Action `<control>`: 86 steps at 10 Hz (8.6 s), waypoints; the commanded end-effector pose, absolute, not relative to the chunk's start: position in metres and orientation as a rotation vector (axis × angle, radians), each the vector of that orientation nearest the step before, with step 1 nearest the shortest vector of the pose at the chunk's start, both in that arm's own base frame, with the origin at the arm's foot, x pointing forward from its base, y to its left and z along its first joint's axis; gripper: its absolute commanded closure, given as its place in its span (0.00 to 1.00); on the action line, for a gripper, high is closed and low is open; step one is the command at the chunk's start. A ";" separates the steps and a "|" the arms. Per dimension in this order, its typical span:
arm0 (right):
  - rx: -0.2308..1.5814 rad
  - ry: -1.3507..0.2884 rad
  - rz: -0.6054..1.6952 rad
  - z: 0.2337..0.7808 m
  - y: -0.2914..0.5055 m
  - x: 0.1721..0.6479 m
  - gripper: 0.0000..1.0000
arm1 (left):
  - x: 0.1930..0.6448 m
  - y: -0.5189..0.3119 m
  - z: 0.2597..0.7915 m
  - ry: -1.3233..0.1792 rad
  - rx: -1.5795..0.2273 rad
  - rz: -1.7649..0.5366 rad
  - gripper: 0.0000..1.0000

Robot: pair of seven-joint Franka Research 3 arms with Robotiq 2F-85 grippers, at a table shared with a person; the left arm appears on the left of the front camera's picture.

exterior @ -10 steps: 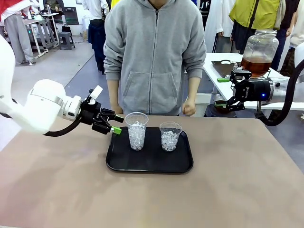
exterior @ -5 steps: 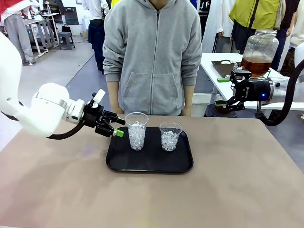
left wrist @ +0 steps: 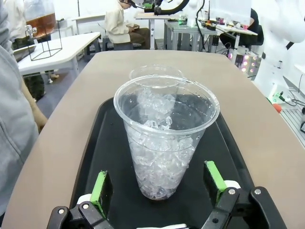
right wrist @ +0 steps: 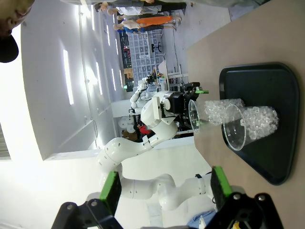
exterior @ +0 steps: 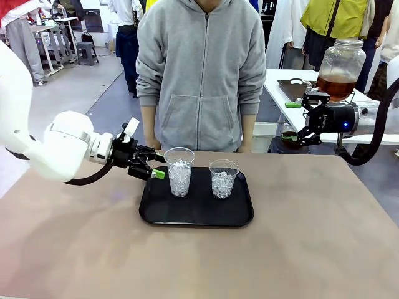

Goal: Pour the drink into the iced cup.
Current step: Pick up the iced cup indicated by the human and present it to them, then open the gripper to release the iced cup you were holding.

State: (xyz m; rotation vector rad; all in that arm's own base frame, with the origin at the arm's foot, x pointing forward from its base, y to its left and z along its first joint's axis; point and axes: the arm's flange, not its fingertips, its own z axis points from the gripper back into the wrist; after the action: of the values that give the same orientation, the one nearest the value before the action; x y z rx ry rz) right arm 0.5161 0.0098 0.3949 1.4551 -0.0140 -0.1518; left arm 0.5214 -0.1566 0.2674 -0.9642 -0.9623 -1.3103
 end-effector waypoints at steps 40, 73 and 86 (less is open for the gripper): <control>1.455 -0.018 -0.149 0.396 0.010 0.516 0.00 | 0.583 -0.209 0.390 -1.204 -0.994 -1.268 0.38; 1.455 -0.018 -0.149 0.396 0.010 0.516 0.00 | 0.581 -0.207 0.397 -1.218 -0.985 -1.270 0.38; 1.455 -0.018 -0.149 0.396 0.010 0.516 0.00 | 0.558 -0.164 0.385 -1.156 -0.987 -1.279 0.00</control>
State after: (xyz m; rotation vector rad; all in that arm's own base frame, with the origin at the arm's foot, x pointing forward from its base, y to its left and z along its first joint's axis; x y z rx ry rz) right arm 0.5160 0.0098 0.3949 1.4551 -0.0141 -0.1519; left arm 0.5743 -0.1779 0.3846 -0.9865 -1.1730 -1.2568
